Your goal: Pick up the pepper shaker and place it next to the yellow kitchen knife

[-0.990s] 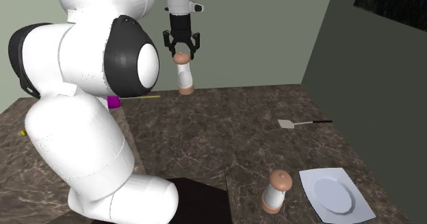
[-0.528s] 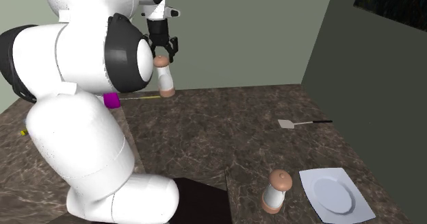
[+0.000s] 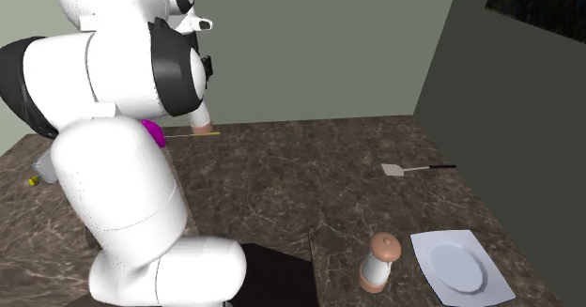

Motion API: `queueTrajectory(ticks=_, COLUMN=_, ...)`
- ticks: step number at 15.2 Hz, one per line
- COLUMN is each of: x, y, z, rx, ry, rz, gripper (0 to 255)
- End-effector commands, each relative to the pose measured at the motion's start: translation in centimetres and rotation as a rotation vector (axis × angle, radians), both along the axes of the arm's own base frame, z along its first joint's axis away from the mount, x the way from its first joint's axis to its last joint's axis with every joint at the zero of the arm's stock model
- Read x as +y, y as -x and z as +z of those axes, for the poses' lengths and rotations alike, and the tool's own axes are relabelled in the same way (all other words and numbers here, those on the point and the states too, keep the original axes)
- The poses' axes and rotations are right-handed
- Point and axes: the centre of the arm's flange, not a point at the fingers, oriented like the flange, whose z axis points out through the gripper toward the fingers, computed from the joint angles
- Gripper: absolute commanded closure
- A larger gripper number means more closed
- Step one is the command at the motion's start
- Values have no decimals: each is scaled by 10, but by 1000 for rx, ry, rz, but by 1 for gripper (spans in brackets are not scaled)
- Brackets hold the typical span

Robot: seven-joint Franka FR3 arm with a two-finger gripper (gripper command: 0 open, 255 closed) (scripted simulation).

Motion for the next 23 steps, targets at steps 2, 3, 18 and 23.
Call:
queueTrajectory(ticks=2, x=38, y=8, z=-10, rx=0, ry=0, rz=-1, gripper=255)
queueTrajectory(ticks=3, x=51, y=10, z=-13, rx=0, ry=0, rz=-1, gripper=255)
queueTrajectory(ticks=18, x=241, y=44, z=-55, rx=0, ry=0, rz=-1, gripper=255)
queueTrajectory(ticks=23, x=241, y=44, z=-81, rx=0, ry=0, rz=-1, gripper=255)
